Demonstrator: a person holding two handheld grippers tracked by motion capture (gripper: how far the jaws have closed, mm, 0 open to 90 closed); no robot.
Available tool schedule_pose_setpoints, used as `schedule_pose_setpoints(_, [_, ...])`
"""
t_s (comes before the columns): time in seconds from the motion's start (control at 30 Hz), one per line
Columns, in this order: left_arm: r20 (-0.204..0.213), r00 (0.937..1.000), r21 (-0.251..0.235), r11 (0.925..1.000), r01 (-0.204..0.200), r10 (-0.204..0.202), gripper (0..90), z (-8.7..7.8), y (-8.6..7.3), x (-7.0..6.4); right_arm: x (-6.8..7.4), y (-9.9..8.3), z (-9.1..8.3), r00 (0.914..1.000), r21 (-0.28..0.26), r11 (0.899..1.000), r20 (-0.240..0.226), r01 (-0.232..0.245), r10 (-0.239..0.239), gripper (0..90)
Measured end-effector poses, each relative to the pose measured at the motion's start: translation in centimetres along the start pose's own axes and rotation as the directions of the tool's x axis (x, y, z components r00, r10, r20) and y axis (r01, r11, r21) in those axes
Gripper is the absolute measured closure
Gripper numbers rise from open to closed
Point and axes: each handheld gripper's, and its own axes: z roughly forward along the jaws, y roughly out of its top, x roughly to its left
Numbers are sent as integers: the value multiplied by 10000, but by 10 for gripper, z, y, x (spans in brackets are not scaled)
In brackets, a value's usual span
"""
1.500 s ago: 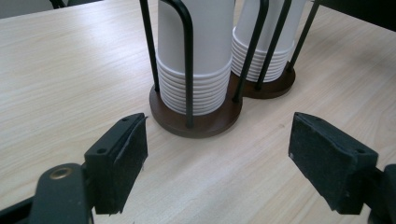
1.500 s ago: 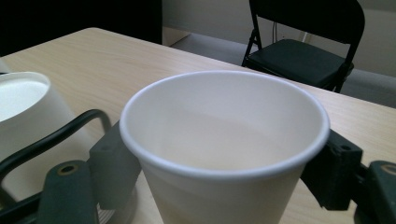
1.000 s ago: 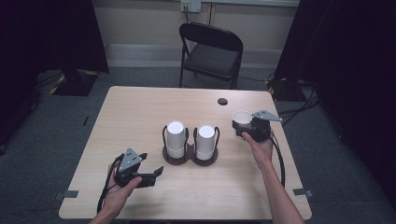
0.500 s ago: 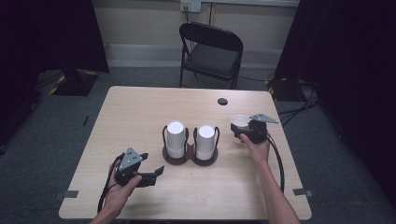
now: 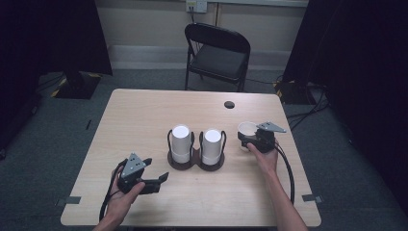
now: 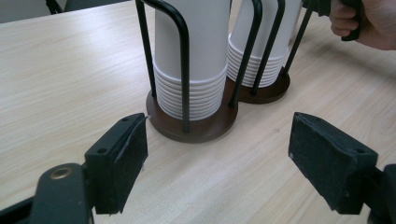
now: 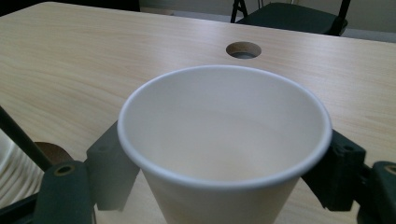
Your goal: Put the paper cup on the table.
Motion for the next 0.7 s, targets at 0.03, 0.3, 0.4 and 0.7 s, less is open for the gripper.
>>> schedule_pose_setpoints(0.03, [-13,10000,-39,10000,-14,14,196,-1,0,0,0,-1,-1,10000,-39,10000,23,54,-54,215])
schedule_pose_setpoints(0.3, [-155,9999,-84,10000,-6,4,196,-3,-1,1,2,-8,-6,9999,31,10000,140,-45,45,216])
schedule_pose_setpoints(0.4, [-186,9998,-117,9999,-39,37,196,-4,-1,1,2,-8,-6,9999,42,10000,93,-79,79,209])
schedule_pose_setpoints(0.7, [-12,9995,-173,9994,302,-302,198,-4,-1,3,-1,-13,1,9990,609,9973,-138,-409,419,136])
